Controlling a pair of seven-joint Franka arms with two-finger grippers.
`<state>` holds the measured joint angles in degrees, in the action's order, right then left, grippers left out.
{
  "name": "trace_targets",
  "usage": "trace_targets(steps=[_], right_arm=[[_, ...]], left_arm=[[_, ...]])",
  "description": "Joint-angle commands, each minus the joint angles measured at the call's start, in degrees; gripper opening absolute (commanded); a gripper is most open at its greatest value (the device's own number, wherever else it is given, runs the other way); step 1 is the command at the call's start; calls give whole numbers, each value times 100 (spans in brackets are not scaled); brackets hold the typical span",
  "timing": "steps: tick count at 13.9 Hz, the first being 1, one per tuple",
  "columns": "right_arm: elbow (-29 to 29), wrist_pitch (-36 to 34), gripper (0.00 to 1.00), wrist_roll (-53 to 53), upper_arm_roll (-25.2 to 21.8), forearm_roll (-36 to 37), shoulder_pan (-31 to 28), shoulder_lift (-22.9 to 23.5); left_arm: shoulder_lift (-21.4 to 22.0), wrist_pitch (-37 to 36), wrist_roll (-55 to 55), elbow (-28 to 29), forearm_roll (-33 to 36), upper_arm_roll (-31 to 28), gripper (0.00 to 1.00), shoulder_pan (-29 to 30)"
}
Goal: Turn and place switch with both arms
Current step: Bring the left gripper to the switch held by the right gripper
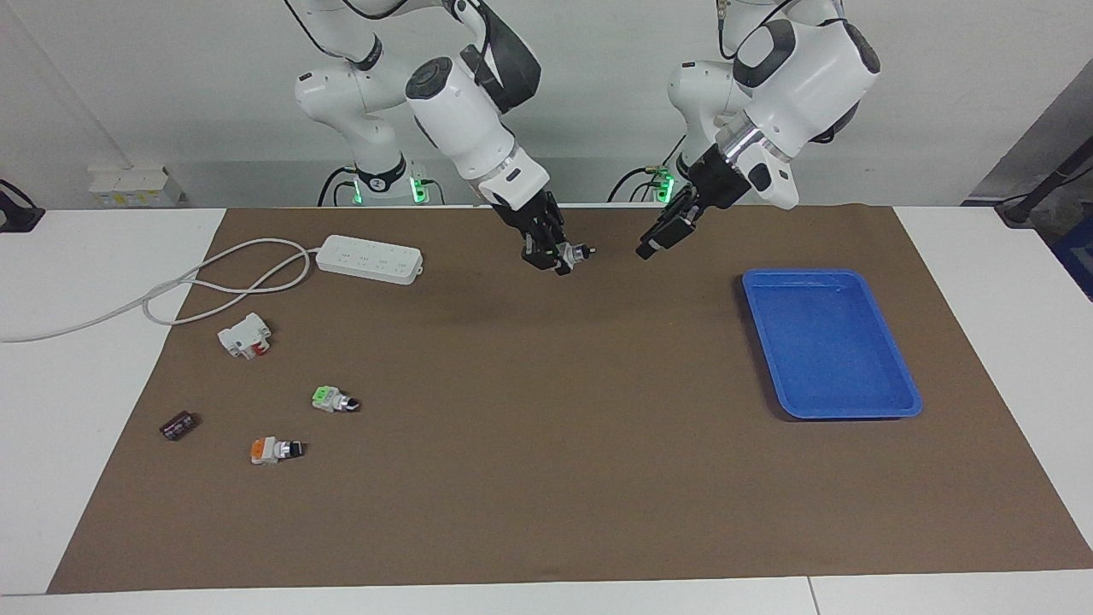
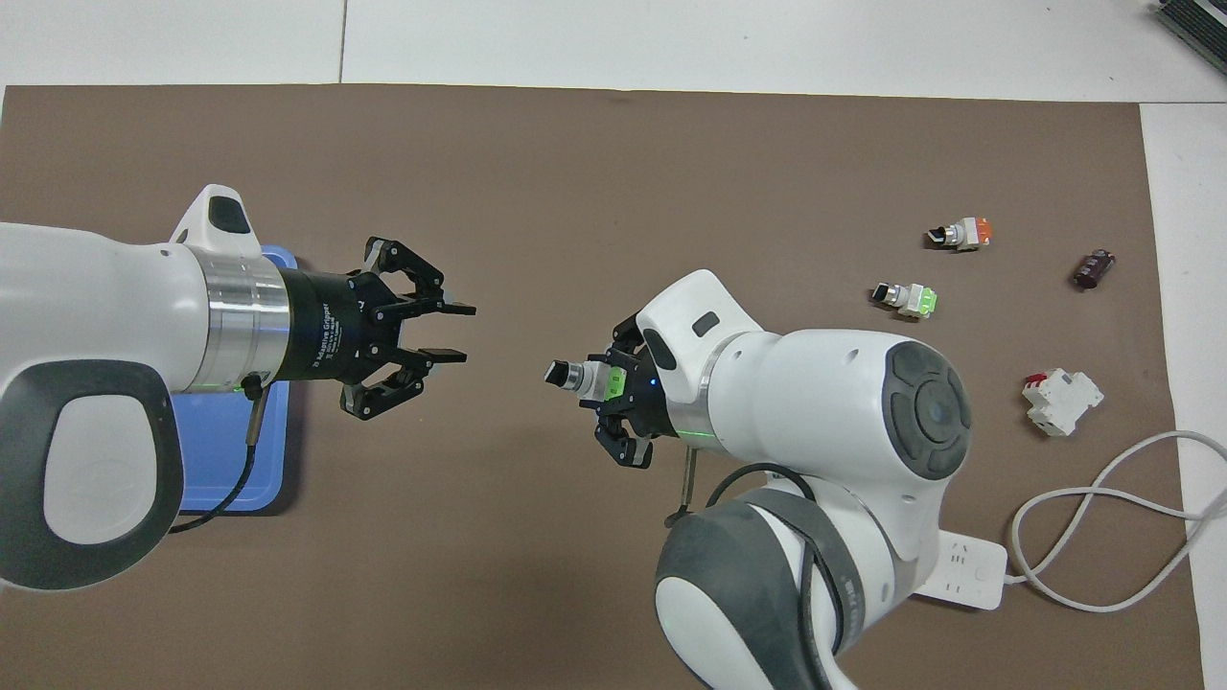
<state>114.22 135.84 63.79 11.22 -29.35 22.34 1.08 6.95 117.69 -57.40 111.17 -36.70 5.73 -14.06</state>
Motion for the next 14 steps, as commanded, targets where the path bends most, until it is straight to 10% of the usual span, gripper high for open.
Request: trace_targets(steps=[1, 7, 10, 11, 14], right_arm=[[47, -84, 0, 196, 30, -194, -37, -117], [47, -92, 0, 187, 21, -194, -46, -134], [47, -93, 0, 178, 30, -203, -46, -152], [47, -101, 0, 178, 30, -203, -46, -161], [47, -154, 0, 178, 21, -203, -54, -161]], left_arm=[[43, 175, 1533, 53, 14, -2, 44, -44], [96, 657, 4375, 247, 14, 34, 45, -228], [43, 993, 4877, 256, 49, 25, 68, -378], [34, 1097, 4975, 256, 66, 16, 91, -361], [16, 1257, 5045, 256, 84, 16, 88, -369]])
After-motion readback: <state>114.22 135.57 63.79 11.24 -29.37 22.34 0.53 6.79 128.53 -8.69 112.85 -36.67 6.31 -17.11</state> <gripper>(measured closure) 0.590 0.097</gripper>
